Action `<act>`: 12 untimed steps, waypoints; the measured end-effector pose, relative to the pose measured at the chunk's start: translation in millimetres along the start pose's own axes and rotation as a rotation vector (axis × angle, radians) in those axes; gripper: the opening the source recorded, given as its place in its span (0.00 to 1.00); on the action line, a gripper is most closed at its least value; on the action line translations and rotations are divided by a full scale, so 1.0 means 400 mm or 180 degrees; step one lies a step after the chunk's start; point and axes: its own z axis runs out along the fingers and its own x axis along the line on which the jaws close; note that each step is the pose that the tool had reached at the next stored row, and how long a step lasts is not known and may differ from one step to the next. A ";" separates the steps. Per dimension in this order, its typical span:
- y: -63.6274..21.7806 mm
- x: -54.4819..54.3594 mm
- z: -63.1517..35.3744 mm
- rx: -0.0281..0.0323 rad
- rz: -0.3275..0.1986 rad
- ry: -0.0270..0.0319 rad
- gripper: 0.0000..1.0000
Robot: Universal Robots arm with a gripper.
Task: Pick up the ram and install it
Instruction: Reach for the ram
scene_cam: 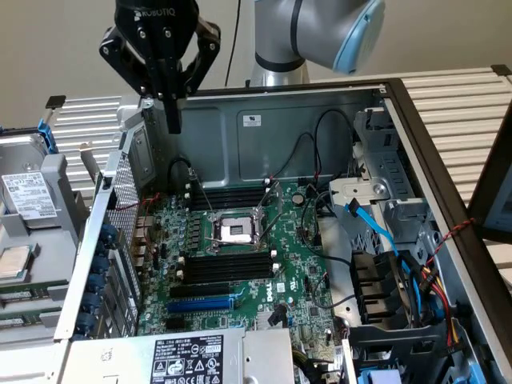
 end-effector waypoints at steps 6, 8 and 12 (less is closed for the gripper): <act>-0.008 0.067 0.000 0.0003 0.0002 0.0039 0.11; -0.011 0.090 -0.001 0.0003 0.0003 0.0047 0.11; -0.017 0.136 -0.001 0.0002 0.0004 0.0065 0.11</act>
